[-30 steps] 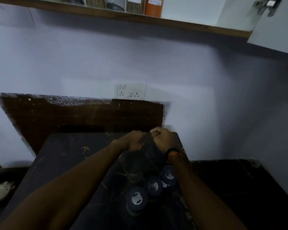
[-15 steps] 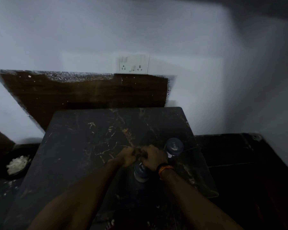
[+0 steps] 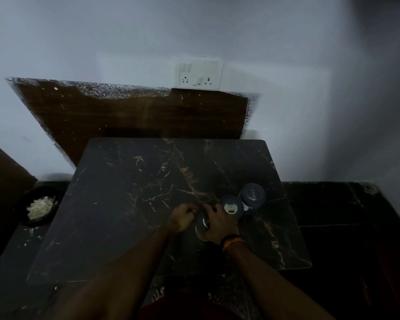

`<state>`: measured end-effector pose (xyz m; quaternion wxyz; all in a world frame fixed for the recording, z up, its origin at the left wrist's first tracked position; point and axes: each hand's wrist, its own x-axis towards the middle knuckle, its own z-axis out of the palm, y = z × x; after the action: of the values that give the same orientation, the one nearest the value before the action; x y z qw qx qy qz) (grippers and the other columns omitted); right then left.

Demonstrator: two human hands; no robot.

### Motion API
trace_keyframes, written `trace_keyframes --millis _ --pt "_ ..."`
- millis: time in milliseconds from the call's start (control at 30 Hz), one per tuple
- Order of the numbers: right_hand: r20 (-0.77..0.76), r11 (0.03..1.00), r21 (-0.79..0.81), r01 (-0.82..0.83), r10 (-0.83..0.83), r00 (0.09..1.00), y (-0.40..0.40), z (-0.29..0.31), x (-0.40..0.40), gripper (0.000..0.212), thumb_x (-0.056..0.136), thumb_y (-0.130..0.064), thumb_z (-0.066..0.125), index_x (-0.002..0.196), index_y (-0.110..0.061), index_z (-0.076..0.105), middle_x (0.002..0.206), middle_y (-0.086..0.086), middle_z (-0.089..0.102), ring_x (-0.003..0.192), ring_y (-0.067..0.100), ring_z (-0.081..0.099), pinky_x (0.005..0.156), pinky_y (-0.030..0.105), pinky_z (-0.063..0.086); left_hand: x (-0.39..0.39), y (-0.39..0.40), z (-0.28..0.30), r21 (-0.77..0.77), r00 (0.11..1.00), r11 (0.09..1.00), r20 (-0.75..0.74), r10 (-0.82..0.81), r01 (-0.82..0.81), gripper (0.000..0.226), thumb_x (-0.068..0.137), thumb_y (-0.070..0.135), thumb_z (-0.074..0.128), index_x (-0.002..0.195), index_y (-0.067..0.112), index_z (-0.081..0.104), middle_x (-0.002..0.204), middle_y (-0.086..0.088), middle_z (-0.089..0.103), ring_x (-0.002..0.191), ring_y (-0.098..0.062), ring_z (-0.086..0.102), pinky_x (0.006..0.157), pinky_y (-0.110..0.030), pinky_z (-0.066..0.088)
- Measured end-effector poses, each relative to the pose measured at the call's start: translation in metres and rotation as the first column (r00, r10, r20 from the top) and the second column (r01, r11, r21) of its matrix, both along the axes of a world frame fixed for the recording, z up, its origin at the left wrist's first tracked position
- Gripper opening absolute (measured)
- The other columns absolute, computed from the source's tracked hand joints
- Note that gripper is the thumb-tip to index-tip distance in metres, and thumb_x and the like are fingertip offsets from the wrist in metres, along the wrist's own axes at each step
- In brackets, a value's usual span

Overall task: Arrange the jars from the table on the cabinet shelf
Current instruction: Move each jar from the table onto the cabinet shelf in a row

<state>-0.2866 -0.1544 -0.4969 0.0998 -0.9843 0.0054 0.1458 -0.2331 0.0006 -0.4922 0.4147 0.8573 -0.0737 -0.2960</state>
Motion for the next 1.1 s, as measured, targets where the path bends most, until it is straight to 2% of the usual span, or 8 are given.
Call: trace_keyframes --millis 133,233,333,400,533,600,800,1100 --pt "-0.005 0.990 0.142 0.024 -0.023 1.000 0.004 0.004 0.005 0.088 0.074 -0.057 0.070 0.149 -0.030 0.035 0.143 0.003 0.041 0.126 0.030 0.052 0.097 0.042 0.050 -0.002 0.011 -0.010 -0.116 0.961 0.959 -0.131 0.244 -0.259 0.027 0.102 0.003 0.044 0.115 0.005 0.067 0.122 -0.015 0.067 0.115 -0.031 0.062 0.104 -0.042 0.048" --pt "0.013 0.942 0.333 0.051 -0.059 0.998 0.004 0.016 0.011 0.089 0.068 -0.052 0.076 0.147 -0.031 0.041 0.143 0.000 0.044 0.128 0.025 0.051 0.100 0.039 0.047 -0.002 0.021 -0.017 -0.224 0.842 0.829 -0.321 0.434 -0.513 0.021 0.103 0.009 0.045 0.103 0.010 0.066 0.104 -0.018 0.067 0.099 -0.034 0.062 0.099 -0.050 0.050" --pt "0.043 0.888 0.459 0.028 -0.053 0.998 0.000 0.035 0.022 0.093 0.064 -0.038 0.086 0.147 -0.029 0.044 0.143 -0.001 0.048 0.128 0.021 0.051 0.107 0.038 0.045 -0.004 0.031 -0.017 -0.263 0.706 0.681 -0.475 0.525 -0.684 0.024 0.104 0.020 0.044 0.110 0.009 0.065 0.097 -0.014 0.068 0.086 -0.026 0.062 0.079 -0.040 0.052" --pt "0.057 0.844 0.536 0.016 -0.056 0.997 -0.003 0.050 0.029 0.095 0.061 -0.034 0.091 0.145 -0.029 0.046 0.139 -0.003 0.051 0.126 0.018 0.053 0.108 0.035 0.045 -0.007 0.035 -0.014 -0.296 0.673 0.643 -0.562 0.481 -0.707 0.032 0.105 0.031 0.041 0.115 0.011 0.065 0.103 -0.013 0.073 0.088 -0.024 0.069 0.074 -0.035 0.055" --pt "0.118 0.783 0.620 -0.046 -0.034 0.992 -0.008 0.077 0.038 0.097 0.058 -0.031 0.094 0.143 -0.031 0.048 0.140 -0.009 0.053 0.125 0.013 0.053 0.105 0.032 0.047 -0.008 0.039 -0.013 -0.338 0.544 0.545 -0.793 0.275 -0.767 0.052 0.098 0.058 0.044 0.121 0.017 0.065 0.122 -0.020 0.069 0.111 -0.036 0.067 0.089 -0.049 0.058" --pt "0.156 0.773 0.628 -0.094 -0.007 0.988 -0.011 0.088 0.042 0.098 0.058 -0.026 0.095 0.144 -0.028 0.048 0.142 -0.009 0.052 0.129 0.011 0.050 0.108 0.030 0.044 -0.006 0.040 -0.010 -0.390 0.496 0.459 -0.858 0.132 -0.798 0.062 0.093 0.063 0.049 0.126 0.013 0.063 0.125 -0.025 0.067 0.110 -0.039 0.067 0.088 -0.049 0.057" --pt "0.160 0.710 0.691 -0.138 0.035 0.986 -0.019 0.107 0.048 0.100 0.061 -0.014 0.093 0.147 -0.024 0.043 0.146 -0.009 0.047 0.134 0.011 0.046 0.113 0.037 0.043 -0.003 0.033 0.006 -0.490 0.521 0.290 -0.853 0.034 -0.822 0.070 0.087 0.061 0.061 0.137 0.012 0.057 0.127 -0.026 0.065 0.100 -0.036 0.069 0.072 -0.040 0.058" --pt "0.262 0.725 0.668 -0.171 -0.013 0.965 -0.020 0.129 0.052 0.085 0.073 -0.028 0.088 0.146 -0.021 0.046 0.149 -0.006 0.046 0.135 0.012 0.042 0.114 0.048 0.038 -0.004 0.027 0.029 -0.658 0.667 0.159 -0.745 0.003 -0.736 0.073 0.078 0.040 0.076 0.143 0.015 0.051 0.143 -0.026 0.053 0.121 -0.042 0.060 0.093 -0.047 0.054"
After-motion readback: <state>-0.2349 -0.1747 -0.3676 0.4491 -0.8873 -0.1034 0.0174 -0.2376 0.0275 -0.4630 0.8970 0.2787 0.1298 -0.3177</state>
